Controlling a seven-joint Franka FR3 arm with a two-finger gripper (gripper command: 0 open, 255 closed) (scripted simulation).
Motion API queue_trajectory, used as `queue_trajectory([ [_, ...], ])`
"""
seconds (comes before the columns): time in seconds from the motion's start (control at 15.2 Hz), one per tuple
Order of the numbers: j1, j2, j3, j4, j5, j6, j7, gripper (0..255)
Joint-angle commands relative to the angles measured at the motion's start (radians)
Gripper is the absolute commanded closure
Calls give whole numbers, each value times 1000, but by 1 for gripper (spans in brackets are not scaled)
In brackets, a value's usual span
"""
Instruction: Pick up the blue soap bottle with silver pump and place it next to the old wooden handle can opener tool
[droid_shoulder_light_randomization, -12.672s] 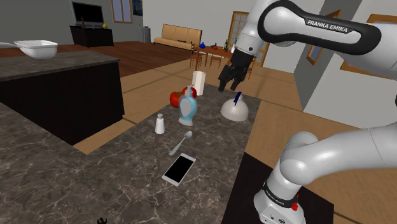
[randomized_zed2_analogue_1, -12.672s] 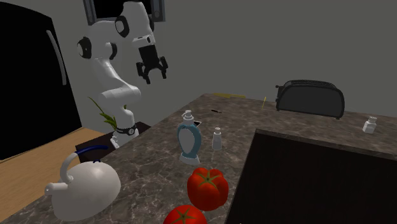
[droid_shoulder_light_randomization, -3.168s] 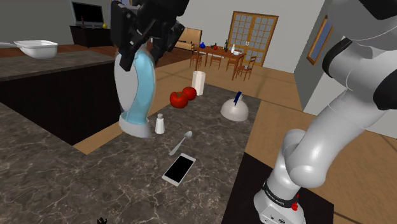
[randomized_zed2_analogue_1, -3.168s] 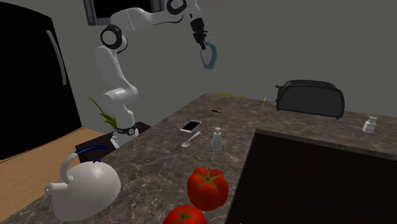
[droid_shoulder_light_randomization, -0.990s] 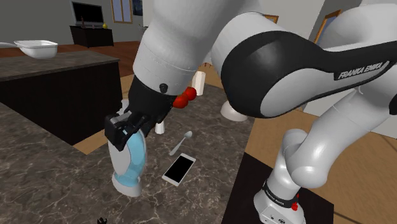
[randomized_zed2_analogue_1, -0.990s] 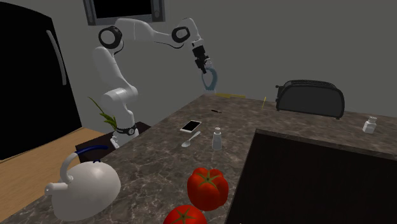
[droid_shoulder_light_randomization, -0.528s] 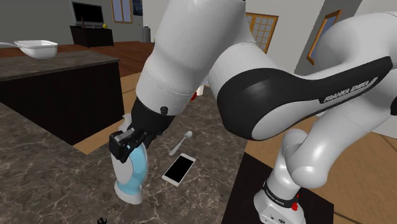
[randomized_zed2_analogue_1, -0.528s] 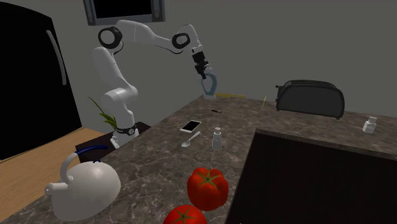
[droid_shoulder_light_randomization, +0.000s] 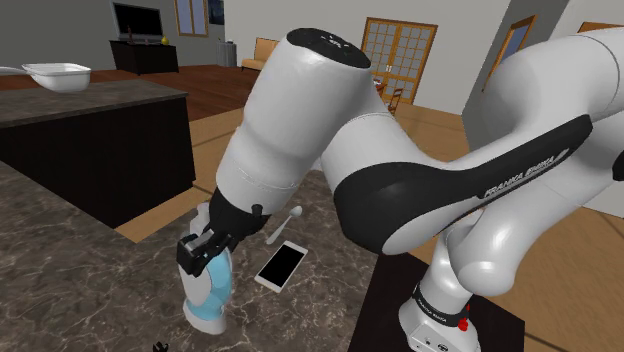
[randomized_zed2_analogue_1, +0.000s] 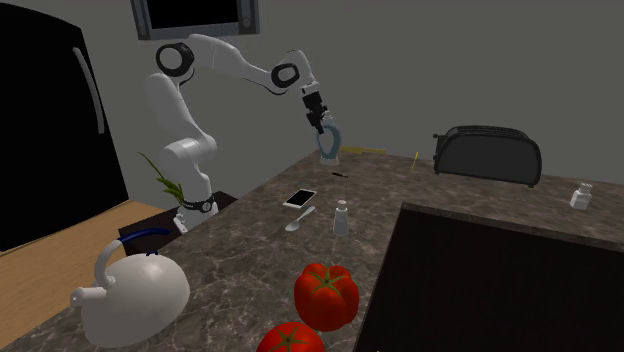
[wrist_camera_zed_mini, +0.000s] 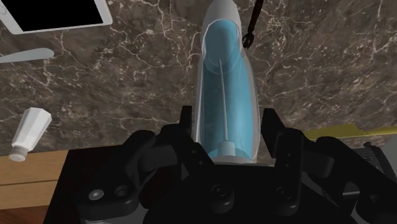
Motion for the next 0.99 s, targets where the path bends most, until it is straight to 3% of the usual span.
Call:
queue_trajectory([
  [0.0, -2, 5, 5, -20, -6, 25, 8, 255],
  [0.73, -25, 56, 47, -131, -62, 177, 76, 255],
  [0.92, -25, 56, 47, -131, -62, 177, 76, 255],
])
